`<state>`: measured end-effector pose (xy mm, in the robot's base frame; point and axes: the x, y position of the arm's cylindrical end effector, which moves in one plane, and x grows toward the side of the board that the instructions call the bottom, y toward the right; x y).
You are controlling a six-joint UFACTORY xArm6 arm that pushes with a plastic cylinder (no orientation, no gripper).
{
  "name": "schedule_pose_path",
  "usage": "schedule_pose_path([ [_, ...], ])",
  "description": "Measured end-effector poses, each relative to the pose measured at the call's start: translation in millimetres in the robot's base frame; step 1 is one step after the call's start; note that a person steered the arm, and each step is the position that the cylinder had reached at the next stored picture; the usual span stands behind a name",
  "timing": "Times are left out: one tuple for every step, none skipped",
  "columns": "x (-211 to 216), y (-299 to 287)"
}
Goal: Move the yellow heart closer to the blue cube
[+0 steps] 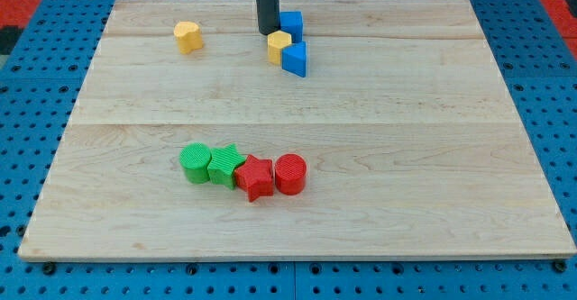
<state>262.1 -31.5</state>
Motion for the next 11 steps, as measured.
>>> schedule_pose_path([
  [0, 3],
  [6, -5],
  [9, -32],
  [-16, -76],
  [-29, -149],
  [18, -168],
  [27, -90],
  [27, -29],
  [27, -24],
  [27, -24],
  [46, -29],
])
